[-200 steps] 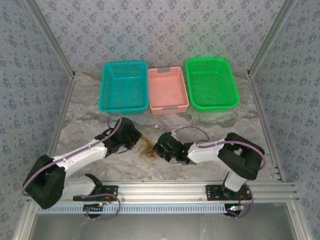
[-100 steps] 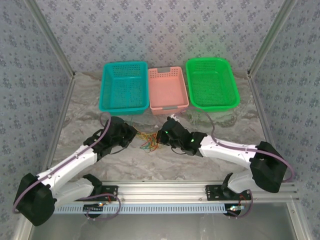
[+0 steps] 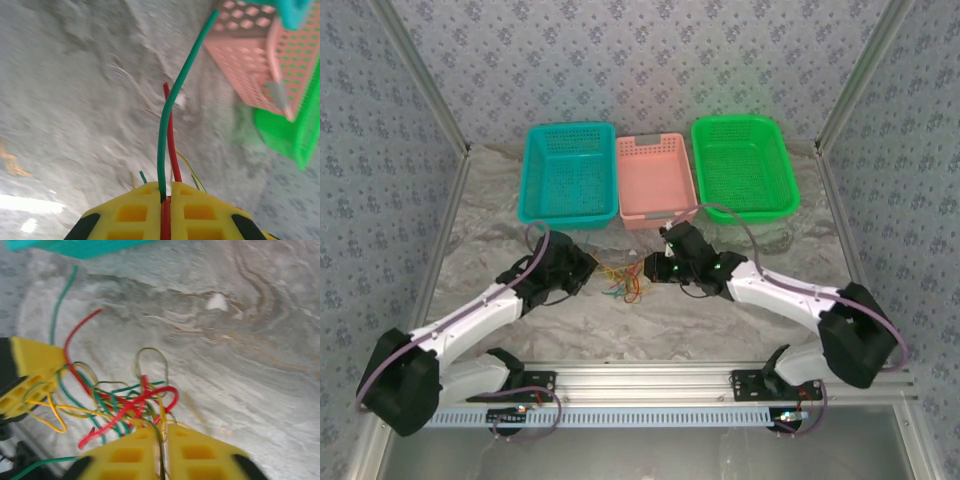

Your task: Untangle the cables

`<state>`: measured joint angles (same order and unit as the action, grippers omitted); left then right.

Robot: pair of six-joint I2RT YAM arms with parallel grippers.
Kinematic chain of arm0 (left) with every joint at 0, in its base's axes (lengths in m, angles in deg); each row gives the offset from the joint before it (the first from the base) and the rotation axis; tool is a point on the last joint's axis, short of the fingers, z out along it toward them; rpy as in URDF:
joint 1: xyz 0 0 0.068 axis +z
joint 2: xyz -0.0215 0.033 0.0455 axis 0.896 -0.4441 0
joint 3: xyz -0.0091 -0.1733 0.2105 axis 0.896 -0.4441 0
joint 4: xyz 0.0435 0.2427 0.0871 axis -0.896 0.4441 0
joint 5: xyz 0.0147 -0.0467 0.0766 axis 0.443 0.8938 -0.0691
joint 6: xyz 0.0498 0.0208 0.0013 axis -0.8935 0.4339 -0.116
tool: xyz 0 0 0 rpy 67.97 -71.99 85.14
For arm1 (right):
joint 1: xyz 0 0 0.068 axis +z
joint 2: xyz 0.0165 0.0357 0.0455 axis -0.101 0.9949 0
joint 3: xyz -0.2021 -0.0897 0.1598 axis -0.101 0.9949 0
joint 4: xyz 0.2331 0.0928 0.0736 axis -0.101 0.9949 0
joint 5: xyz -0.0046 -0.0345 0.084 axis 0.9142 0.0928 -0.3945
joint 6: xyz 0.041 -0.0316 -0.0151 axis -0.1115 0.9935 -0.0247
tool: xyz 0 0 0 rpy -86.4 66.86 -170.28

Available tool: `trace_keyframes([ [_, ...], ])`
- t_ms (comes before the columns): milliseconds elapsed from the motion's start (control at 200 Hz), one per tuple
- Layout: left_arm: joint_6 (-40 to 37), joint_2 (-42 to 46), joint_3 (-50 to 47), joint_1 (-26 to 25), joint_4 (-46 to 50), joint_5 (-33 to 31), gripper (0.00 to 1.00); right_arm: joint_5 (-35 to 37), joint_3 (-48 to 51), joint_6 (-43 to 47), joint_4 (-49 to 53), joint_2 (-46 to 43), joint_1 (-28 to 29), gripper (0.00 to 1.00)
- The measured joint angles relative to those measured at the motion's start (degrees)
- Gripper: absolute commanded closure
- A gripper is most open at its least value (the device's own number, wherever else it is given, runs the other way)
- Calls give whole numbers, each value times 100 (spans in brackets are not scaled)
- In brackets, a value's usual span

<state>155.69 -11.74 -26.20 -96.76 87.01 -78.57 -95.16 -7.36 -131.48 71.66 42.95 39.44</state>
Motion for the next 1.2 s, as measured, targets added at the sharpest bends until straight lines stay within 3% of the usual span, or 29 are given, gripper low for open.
trace_keyframes([
  [125, -66, -262, -33, 55, 160, -199, 100, 518, -68, 229, 614, 120, -26, 55],
  [260, -68, -282, -70, -22, 164, -286, 100, 1054, -63, 63, 994, -343, 162, 48],
  [320, -68, -282, -70, -57, 160, -313, 100, 1211, -63, -101, 981, -640, 313, 49],
  [385, -68, -282, -70, -90, 157, -334, 100, 1270, -76, -240, 835, -822, 533, 59],
  [495, -70, -282, -70, -118, 160, -361, 100, 1281, -356, -120, 645, -483, 920, 60],
  [710, -343, -365, 116, -118, 367, -398, 100, 1276, -990, 2039, 728, 667, 1421, 61],
  [989, -800, -455, 350, -22, 625, -372, 100, 1196, -944, 4892, 1001, 734, 1429, 53],
  [1199, -970, -540, 400, 50, 656, -262, 100, 708, -789, 6269, 522, 887, 1292, 50],
])
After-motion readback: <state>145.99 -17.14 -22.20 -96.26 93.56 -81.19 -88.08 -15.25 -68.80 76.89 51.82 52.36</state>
